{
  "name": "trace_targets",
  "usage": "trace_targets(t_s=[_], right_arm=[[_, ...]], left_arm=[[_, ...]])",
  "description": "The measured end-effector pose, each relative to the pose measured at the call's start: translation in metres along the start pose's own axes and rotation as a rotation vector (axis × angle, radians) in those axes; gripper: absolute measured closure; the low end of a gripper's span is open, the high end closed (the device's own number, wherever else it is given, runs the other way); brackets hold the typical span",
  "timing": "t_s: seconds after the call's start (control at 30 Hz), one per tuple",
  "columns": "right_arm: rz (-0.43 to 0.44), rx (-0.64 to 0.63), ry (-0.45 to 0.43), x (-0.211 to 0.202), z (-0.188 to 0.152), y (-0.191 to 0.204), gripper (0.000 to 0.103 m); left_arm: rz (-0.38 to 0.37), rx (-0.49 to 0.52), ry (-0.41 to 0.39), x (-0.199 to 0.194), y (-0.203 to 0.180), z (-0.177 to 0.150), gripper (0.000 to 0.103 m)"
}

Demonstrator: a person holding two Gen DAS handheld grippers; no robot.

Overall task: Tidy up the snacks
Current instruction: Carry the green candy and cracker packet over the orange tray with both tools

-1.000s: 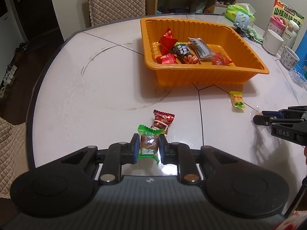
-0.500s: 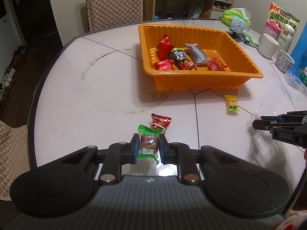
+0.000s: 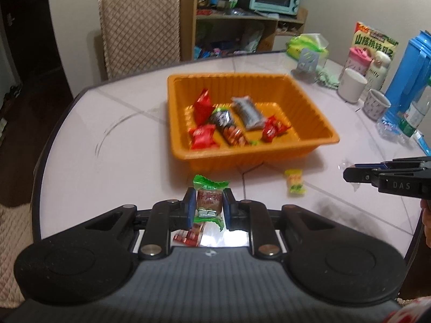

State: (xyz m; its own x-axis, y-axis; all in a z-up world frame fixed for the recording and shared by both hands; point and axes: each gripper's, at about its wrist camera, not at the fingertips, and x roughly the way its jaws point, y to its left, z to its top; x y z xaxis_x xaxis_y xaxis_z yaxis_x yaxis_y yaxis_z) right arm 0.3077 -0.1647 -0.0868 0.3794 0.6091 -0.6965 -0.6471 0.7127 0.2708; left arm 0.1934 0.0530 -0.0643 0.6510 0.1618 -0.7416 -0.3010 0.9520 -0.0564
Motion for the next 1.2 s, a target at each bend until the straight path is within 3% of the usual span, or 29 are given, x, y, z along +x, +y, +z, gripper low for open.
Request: trace_targets(t_s=[0.33,0.67,1.2], right_arm=[[0.019,0.011,-0.082,0.007,0.044,-0.013,0.082],[0.024,0.016,-0.086,0.038,0.072,-0.021,0.082],[0.002,0.011,-0.061,0.067,0.086,-0.035,0.082]], left_arm=[[-0.055,0.052,-0.041,0.026,-0.019,0.046,0.085],[-0.081,0.115,-0.047,0.072,-0.046,0.088,0.085],[-0.090,0.132,0.018,0.124,-0.059,0.105,0.085]])
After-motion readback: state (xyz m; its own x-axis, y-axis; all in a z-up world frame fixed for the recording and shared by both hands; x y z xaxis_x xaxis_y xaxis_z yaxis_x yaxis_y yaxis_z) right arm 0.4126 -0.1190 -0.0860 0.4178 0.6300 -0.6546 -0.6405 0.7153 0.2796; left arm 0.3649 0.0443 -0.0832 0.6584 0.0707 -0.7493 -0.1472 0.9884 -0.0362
